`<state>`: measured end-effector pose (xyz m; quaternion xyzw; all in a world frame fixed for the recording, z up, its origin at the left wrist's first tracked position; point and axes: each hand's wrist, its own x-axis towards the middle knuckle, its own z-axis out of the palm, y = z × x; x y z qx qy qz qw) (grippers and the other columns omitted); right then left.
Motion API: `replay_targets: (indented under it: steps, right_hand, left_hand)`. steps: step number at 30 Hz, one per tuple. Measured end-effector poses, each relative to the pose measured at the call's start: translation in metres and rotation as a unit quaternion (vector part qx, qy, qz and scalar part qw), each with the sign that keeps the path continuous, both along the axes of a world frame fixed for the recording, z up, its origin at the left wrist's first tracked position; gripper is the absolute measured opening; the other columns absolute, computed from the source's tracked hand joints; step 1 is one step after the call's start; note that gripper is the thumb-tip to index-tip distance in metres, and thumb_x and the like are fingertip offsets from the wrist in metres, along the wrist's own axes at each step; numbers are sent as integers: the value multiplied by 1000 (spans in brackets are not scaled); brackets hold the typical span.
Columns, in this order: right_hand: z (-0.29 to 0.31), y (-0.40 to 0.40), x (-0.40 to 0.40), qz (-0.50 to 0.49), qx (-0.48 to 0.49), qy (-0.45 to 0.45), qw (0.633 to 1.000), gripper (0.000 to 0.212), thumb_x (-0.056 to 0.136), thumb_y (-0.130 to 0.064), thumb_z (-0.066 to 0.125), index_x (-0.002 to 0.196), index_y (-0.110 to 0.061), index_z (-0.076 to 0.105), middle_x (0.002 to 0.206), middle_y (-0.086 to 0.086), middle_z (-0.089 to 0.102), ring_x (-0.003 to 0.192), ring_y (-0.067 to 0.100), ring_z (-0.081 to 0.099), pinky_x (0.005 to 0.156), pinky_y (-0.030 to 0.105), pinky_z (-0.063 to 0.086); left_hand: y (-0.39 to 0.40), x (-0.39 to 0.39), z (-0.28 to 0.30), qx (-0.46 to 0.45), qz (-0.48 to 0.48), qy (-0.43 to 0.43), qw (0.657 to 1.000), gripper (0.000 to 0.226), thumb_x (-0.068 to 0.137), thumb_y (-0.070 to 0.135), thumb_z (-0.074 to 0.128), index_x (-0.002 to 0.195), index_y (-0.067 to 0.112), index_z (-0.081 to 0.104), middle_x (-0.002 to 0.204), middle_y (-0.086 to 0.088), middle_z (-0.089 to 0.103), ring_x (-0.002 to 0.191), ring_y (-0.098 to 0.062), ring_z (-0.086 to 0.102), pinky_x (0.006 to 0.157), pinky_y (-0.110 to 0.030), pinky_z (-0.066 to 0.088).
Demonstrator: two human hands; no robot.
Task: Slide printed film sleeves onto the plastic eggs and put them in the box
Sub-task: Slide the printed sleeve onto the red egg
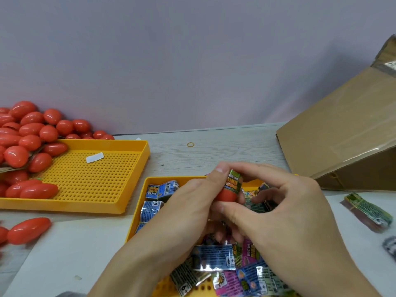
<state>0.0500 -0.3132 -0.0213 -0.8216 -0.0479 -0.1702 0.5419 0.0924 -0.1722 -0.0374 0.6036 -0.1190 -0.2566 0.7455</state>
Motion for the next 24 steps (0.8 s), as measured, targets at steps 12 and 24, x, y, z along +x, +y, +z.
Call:
replay_targets:
  steps: [12,24]
  right_hand:
    - [-1,0,0,-3,-10,15,1000,45,57,-43,80,102,-41,75,89,-20,70,80,1,63,65,9,45]
    - [-6,-1,2,-32,-47,-10,998,48,57,-43,81,104,-37,76,91,-23,70,87,-6,60,70,3,42]
  left_hand:
    - [2,2,-5,65,27,-43,997,62,84,75,49,83,18,74,72,-14,69,59,-22,60,60,-36,47]
    - [1,3,-13,13,54,-16,998,56,92,58,50,102,6,70,80,-5,73,65,-12,68,55,-20,52]
